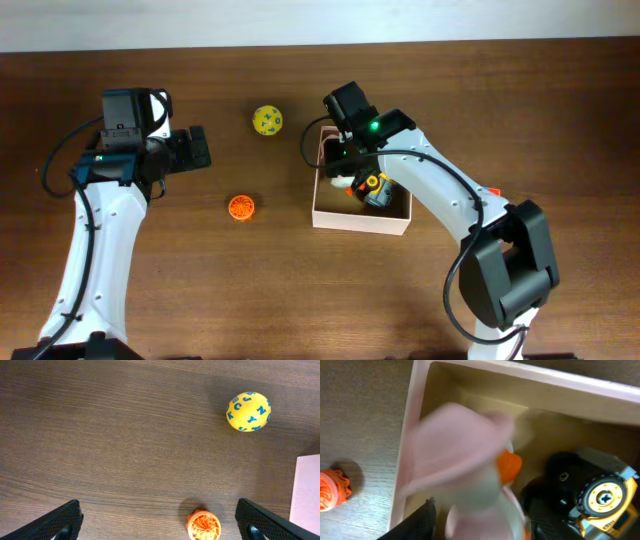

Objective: Pack container
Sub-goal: 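Carry the duck with the right gripper into the box and release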

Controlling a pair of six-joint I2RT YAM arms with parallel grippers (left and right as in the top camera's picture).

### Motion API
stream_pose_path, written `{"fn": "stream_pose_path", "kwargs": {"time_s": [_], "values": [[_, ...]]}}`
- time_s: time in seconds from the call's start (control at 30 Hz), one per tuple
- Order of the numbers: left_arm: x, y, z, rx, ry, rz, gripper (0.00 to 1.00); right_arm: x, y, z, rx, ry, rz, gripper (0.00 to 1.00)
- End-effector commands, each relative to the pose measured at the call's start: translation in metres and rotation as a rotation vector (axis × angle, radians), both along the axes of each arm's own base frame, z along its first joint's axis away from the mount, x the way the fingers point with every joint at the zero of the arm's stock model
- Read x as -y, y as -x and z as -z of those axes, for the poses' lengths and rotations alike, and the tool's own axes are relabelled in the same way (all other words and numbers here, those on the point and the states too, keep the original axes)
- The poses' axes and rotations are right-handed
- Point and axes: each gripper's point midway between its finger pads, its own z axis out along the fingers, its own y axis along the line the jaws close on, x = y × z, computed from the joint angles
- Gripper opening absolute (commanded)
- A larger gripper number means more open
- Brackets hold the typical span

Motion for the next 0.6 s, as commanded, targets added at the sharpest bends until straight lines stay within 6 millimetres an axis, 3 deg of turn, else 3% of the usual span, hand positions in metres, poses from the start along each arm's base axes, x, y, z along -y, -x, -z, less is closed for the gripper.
{"fn": "stream_pose_path", "kwargs": {"time_s": [0.0,0.2,0.3,0.43,0.57], "values": [[0.001,-0.004,-0.006,0.014,0.002,0.018,0.99,0.010,-0.013,-0.055,0.141,0.005,-0.011,0.58],[0.001,-0.004,-0.006,0.014,0.002,0.018,0.99,0.059,-0.012,-0.121,0.242,-0.021,0.090,0.66],[0.001,-0.004,-0.006,0.015,0.002,0.018,0.99,0.115,-0.001,-0.144,0.246,0.008,0.202,0.72],[0.001,-0.004,-0.006,0.014,0.002,0.018,0.99,0.184,0.019,-0.141,0.156,0.076,0.311,0.74],[0.001,-0.004,-0.006,0.014,0.002,0.018,0.99,0.233,0.040,-0.107,0.003,0.135,0.372,0.80]]}}
